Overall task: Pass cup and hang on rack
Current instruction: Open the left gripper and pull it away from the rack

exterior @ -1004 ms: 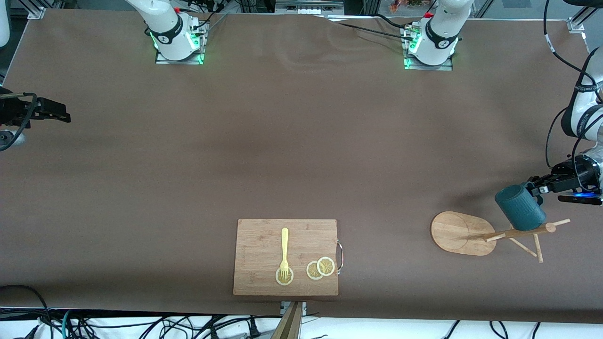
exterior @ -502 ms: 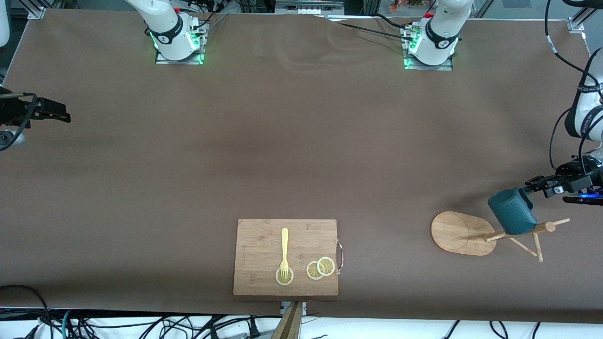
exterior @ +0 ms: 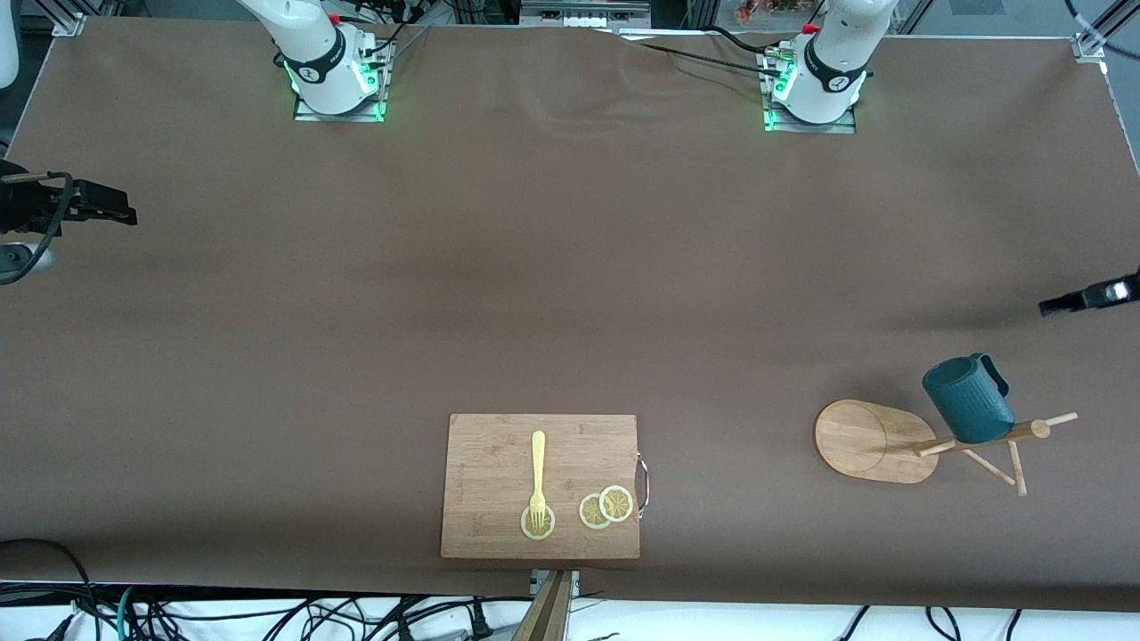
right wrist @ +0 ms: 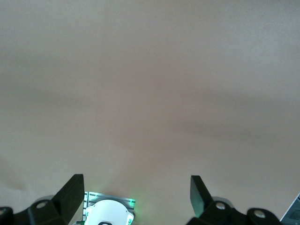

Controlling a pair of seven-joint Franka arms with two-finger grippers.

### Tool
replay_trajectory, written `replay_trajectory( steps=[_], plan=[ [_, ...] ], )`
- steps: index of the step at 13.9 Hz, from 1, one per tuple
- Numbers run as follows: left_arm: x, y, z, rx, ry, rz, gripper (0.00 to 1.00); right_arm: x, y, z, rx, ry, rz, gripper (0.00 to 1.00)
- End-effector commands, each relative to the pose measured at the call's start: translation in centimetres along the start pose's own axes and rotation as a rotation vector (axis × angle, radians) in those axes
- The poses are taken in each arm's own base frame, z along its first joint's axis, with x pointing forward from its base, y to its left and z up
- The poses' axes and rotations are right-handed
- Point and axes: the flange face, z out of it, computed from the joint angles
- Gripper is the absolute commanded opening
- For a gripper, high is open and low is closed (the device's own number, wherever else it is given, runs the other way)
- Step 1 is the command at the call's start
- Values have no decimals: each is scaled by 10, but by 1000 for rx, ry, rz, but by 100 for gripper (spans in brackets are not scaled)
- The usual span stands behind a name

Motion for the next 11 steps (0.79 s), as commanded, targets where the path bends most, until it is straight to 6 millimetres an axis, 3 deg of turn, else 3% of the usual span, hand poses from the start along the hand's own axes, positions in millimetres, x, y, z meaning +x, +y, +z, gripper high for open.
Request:
replay_trajectory(
  steps=[1, 2, 4, 7, 8, 11],
  plan=[
    [-34, 80, 12, 272, -84, 202, 100, -3, -2, -7, 12, 0, -10, 100],
    [-40, 100, 15, 350, -99, 292, 100, -3, -1, -7, 3, 0, -2, 99],
    [-57, 141, 41, 489, -140, 439, 100, -2, 1, -6, -8, 25, 3, 99],
    [-118, 198, 66, 623, -187, 536, 100, -19, 6, 7, -28, 142, 11, 100],
    [-129, 214, 80, 698, -223, 540, 100, -24, 5, 10, -29, 161, 18, 100],
    [-133, 240, 109, 842, -241, 424, 100, -24, 4, 1, -20, 144, 96, 100]
  ],
)
